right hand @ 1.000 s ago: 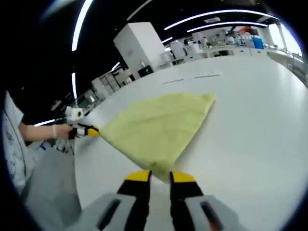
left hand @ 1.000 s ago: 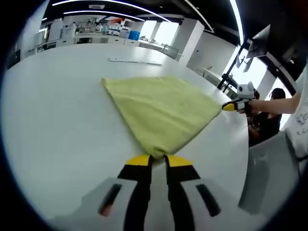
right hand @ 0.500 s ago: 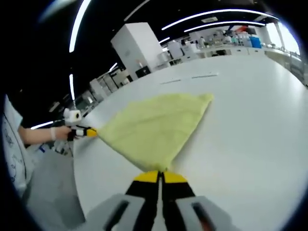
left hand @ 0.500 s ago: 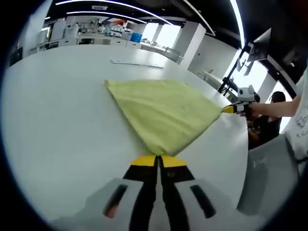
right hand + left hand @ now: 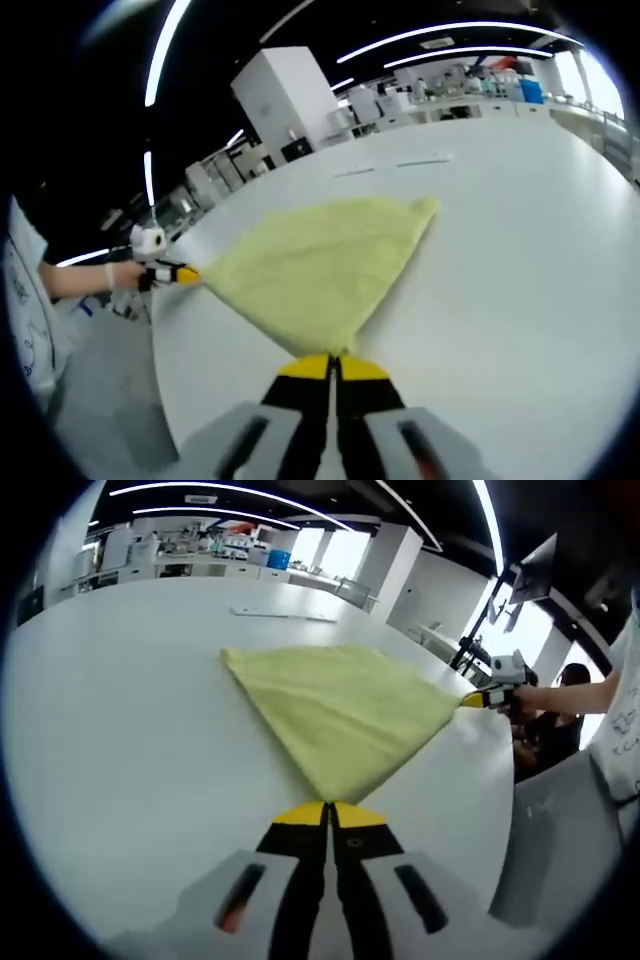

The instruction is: Fold the garment on the visible template until the final outline fits inside the template.

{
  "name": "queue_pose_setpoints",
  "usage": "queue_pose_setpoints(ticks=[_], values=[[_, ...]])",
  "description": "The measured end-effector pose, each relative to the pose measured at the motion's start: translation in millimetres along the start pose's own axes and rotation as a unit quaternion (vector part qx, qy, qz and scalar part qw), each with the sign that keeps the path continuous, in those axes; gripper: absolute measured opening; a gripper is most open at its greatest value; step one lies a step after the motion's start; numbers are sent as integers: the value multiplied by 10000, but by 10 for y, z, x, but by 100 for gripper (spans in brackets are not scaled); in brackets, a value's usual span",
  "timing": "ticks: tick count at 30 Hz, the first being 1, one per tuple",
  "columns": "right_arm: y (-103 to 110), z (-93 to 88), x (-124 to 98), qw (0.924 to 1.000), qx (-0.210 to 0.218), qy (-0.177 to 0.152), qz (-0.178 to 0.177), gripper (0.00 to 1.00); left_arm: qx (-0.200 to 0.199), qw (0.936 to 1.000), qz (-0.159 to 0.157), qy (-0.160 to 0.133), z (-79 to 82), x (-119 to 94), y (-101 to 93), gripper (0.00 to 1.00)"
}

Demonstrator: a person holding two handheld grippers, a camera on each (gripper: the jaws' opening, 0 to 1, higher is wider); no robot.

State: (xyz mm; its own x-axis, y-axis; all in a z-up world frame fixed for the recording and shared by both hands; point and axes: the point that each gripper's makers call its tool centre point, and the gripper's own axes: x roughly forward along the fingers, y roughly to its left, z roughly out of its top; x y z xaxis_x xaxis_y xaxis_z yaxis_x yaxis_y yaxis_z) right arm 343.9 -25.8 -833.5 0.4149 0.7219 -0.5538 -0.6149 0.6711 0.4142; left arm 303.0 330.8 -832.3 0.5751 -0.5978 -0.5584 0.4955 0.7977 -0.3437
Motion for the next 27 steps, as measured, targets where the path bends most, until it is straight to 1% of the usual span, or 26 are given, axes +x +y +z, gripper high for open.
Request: queue_pose_setpoints(ticks=[4, 8, 11, 13, 14, 15, 16, 19, 21, 23, 27], values=[[39, -20, -9, 10000, 11, 29, 24, 0, -15, 10000, -16, 58, -42, -20, -5, 0], [90, -38, -17, 10000, 31, 40, 64, 0, -14, 10000, -23, 73, -88, -86, -14, 0], [166, -94, -23, 9999, 57, 47, 100, 0, -48, 9999, 15, 95, -151, -132, -75, 0], [190, -137, -27, 9999, 79, 72, 135, 0, -98, 9999, 39, 114, -207, -204, -56, 0], [203, -157, -30, 9998, 85, 75, 134, 0, -105, 9998, 100, 127, -240, -246, -35, 0], [230, -171, -40, 9998, 111, 40, 146, 0, -163, 9998, 124, 77, -243, -271, -72, 0], [246, -175, -43, 9998, 120, 31, 160, 0, -341, 9994, 84, -34, -232, -286, -111, 0], [241, -235, -43, 9998, 132, 77, 147, 0, -353, 9992, 162, -23, -296, -343, -47, 0], [216, -247, -39, 9997, 202, 63, 133, 0, -408, 9989, 189, -88, -284, -349, -5, 0], [227, -234, -45, 9998, 186, 53, 109, 0, -409, 9989, 170, -132, -257, -340, -10, 0], [194, -217, -52, 9999, 143, 34, 53, 0, -379, 9991, 140, -138, -219, -306, -2, 0]])
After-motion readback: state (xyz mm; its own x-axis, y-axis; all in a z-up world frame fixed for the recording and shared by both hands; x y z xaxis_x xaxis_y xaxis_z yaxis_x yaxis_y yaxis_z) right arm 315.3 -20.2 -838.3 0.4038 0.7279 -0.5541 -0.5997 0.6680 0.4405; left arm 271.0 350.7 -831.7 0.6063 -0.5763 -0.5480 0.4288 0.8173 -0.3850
